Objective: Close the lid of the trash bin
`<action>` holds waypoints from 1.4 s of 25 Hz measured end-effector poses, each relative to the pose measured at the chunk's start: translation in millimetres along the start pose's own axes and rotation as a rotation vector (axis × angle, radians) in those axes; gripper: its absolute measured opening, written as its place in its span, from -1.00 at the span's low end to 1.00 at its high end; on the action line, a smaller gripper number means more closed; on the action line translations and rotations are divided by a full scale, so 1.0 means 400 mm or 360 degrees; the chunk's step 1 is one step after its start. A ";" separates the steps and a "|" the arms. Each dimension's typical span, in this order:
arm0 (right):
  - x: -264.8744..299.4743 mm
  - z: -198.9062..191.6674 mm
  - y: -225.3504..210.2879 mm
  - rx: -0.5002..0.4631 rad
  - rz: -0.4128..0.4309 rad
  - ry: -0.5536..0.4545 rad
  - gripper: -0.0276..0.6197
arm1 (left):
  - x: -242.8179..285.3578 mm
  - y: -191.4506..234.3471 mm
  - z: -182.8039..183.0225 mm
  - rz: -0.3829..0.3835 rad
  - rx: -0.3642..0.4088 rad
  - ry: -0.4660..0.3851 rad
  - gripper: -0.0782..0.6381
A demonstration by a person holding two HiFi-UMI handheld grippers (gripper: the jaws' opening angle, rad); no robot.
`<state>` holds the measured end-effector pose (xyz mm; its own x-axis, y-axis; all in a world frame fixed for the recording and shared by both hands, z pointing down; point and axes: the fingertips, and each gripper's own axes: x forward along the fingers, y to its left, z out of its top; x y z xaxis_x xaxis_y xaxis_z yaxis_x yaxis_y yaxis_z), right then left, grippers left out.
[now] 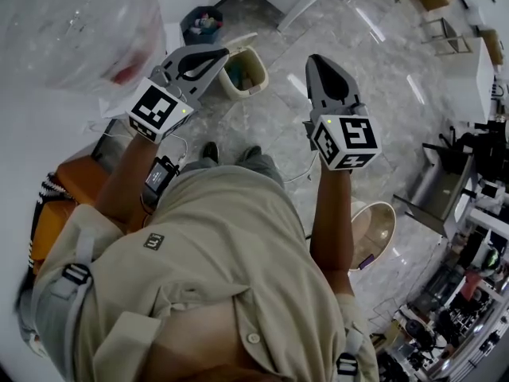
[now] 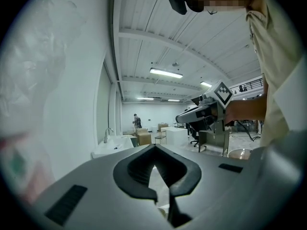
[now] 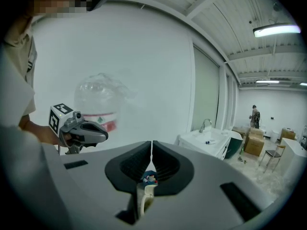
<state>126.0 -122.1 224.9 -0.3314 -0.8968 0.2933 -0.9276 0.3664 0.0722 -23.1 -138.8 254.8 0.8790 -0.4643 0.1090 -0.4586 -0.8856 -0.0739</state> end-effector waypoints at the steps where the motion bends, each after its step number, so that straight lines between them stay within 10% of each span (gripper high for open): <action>1: 0.014 -0.002 -0.004 0.0002 0.0013 0.0004 -0.83 | 0.002 0.007 -0.003 0.0008 -0.0001 0.0006 -0.74; 18: 0.365 -0.027 -0.126 -0.0004 0.0447 0.0073 -0.83 | 0.123 0.147 -0.046 0.0328 -0.0097 0.0165 -0.74; 35: 0.685 -0.321 -0.139 0.0022 0.0807 0.0427 -0.83 | 0.174 0.213 -0.220 0.0613 -0.0426 0.0365 -0.74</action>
<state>109.0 -356.3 423.5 -0.6820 -0.5148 0.5195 -0.6668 0.7294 -0.1526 -12.6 -248.0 343.3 0.6023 -0.7222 0.3403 -0.7870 -0.6087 0.1010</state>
